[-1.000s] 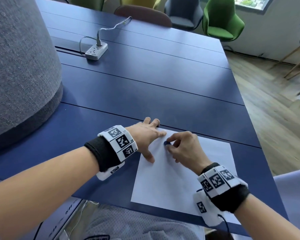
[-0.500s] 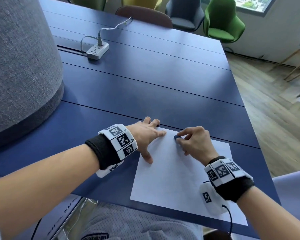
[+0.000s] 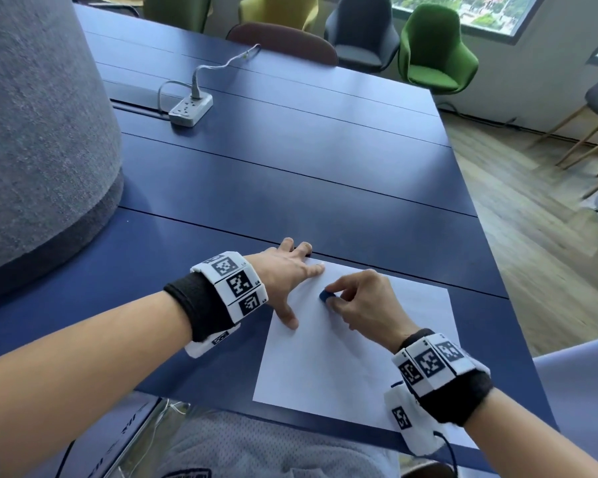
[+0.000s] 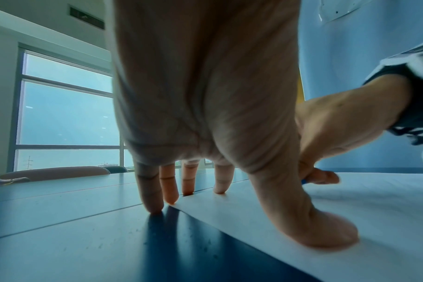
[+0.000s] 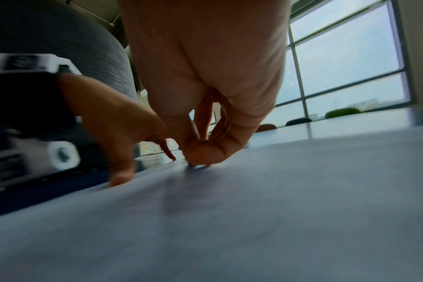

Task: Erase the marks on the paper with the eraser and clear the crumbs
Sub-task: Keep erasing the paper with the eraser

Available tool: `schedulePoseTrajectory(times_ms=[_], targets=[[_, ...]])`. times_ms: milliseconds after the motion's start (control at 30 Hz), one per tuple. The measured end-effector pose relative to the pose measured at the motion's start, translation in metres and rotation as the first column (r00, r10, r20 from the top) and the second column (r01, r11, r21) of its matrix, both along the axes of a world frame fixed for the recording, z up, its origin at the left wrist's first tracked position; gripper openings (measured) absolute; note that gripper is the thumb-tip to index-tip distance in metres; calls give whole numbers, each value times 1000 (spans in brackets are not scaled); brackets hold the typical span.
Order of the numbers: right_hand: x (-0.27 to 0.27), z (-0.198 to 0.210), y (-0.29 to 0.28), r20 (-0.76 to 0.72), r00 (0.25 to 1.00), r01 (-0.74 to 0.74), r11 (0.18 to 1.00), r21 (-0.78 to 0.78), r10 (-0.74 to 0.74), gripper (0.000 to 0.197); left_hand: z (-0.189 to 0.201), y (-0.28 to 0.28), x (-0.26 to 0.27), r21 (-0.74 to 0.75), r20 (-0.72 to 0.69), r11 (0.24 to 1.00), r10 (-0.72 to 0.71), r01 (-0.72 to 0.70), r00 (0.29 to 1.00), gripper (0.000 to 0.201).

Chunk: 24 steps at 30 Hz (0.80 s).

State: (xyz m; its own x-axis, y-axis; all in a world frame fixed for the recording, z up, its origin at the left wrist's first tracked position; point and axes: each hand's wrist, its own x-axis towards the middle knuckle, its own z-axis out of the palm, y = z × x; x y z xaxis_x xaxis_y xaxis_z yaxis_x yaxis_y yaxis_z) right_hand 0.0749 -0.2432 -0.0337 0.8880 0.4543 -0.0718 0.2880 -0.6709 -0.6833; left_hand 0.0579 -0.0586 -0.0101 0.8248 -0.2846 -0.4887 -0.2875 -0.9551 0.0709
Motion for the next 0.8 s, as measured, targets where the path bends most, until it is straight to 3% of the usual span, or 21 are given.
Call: schedulePoseTrajectory(times_ms=[133,333,500,567,700,800], targets=[[22,2,-10,-7,987,162,986,49,-162,10,2,-4,-2,29,-13,999,-15,15,1000,112],[6,-2,-1,9,999,-32,999,-13,32,12,2,-5,-2,19,-9,999,-29,30,1000,109],[32,2,-14,34,988,152,988,33,-153,10,-1,-1,-2,-30,-6,999,-15,14,1000,114],[25,2,-10,0,993,121,992,40,-121,10,-1,2,-3,-43,-7,999,-2,1,1000,113],[4,3,6,-71,994,-80,997,-9,79,15,-2,5,-4,-58,-21,998,15,-17,1000,111],[26,9,-1,-73,997,-39,998,-47,36,15,-1,6,-4,-64,-39,998,20,-22,999,111]])
